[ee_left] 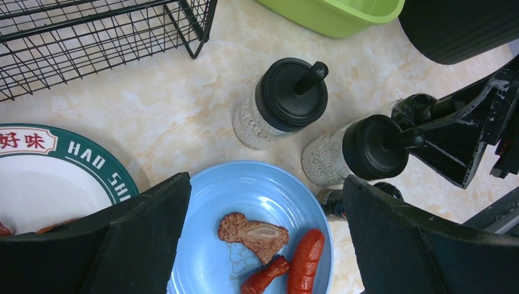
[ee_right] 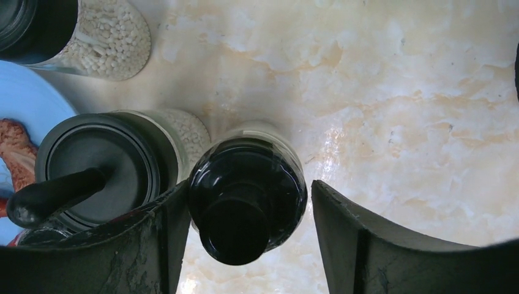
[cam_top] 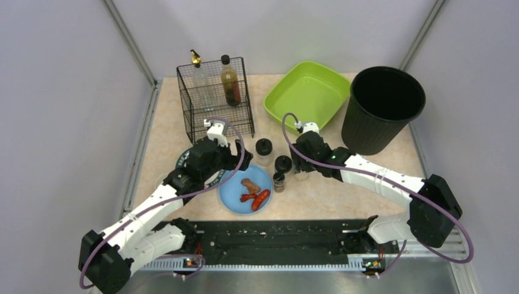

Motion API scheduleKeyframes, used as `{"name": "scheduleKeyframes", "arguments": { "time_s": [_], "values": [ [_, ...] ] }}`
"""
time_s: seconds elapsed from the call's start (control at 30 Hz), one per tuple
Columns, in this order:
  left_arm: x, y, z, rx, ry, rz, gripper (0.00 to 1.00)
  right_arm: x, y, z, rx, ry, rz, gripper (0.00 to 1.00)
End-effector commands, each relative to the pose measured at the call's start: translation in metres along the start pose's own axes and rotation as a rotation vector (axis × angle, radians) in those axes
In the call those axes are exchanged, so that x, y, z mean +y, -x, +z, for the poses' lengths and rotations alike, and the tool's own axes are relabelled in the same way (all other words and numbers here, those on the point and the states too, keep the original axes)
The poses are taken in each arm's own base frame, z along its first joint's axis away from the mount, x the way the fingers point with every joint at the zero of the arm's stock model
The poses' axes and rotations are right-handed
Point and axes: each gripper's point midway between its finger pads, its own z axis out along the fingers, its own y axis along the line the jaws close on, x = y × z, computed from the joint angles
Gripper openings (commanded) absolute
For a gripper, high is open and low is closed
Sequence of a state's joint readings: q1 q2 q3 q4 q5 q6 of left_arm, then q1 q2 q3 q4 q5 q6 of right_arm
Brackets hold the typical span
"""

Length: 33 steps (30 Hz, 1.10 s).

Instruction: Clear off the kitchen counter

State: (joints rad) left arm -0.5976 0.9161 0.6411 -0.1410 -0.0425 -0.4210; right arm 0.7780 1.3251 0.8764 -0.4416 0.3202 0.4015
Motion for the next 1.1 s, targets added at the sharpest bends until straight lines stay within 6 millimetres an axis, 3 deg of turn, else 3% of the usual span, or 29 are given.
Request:
{"name": "scheduleKeyframes", "arguments": {
  "time_s": [0.0,0.17,0.53,0.83,1.07],
  "values": [
    [-0.008,0.015,-0.003,-0.071,-0.032,-0.018,0.98,0.004,0.017,0.004,-0.04,0.017,0.004,0.66],
    [-0.006,0.01,0.0,-0.058,-0.029,-0.021,0.98,0.004,0.018,0.003,-0.046,0.021,-0.003,0.53],
    [-0.008,0.006,0.002,-0.042,-0.04,-0.026,0.97,-0.011,0.032,-0.02,-0.097,-0.024,-0.015,0.02],
    [-0.007,0.006,0.001,-0.05,-0.035,-0.031,0.97,-0.016,0.067,-0.059,-0.188,-0.021,-0.012,0.0],
    [0.0,0.017,-0.01,-0.119,-0.004,-0.049,0.97,-0.01,0.113,-0.091,-0.287,0.007,-0.006,0.0]
  ]
}}
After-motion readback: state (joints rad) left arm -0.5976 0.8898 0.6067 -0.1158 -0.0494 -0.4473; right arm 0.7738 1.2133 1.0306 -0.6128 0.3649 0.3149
